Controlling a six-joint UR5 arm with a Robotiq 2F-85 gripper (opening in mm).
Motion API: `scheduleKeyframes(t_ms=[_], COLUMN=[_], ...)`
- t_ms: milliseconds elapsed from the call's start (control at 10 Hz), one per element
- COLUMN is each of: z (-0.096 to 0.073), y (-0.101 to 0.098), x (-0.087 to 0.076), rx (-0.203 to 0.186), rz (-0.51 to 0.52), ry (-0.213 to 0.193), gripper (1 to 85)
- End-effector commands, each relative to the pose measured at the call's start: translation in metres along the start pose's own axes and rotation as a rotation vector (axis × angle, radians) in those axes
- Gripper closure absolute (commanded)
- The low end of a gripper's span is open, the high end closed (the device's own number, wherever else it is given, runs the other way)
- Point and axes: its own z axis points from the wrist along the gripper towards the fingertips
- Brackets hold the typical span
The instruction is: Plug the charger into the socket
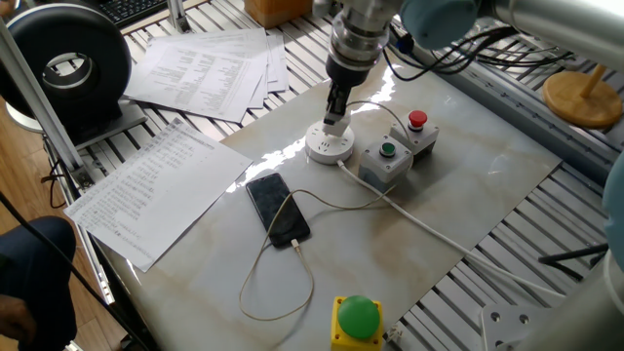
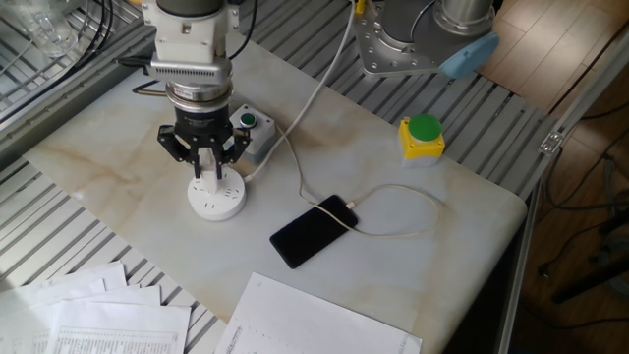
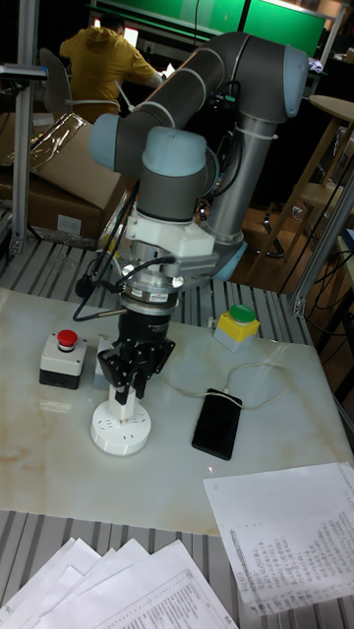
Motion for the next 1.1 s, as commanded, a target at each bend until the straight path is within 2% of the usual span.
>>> scheduleKeyframes(t_ms=[0, 200, 300, 500, 900, 1000], z=[-0.017, -0.012, -0.009, -0.011, -0.019, -0.02], y=[0.004, 0.004, 0.009, 0.003, 0.005, 0.008], x=[-0.015, -0.012, -0.001, 0.003, -0.001, 0.003], rx=[0.018, 0.027, 0.011, 0.043, 0.044, 0.034], rz=[0.03, 0.031, 0.037, 0.016, 0.031, 0.019], ry=[0.018, 0.065, 0.115, 0.156, 0.138, 0.156], gripper=[84.7, 84.7, 84.7, 84.7, 84.7, 84.7])
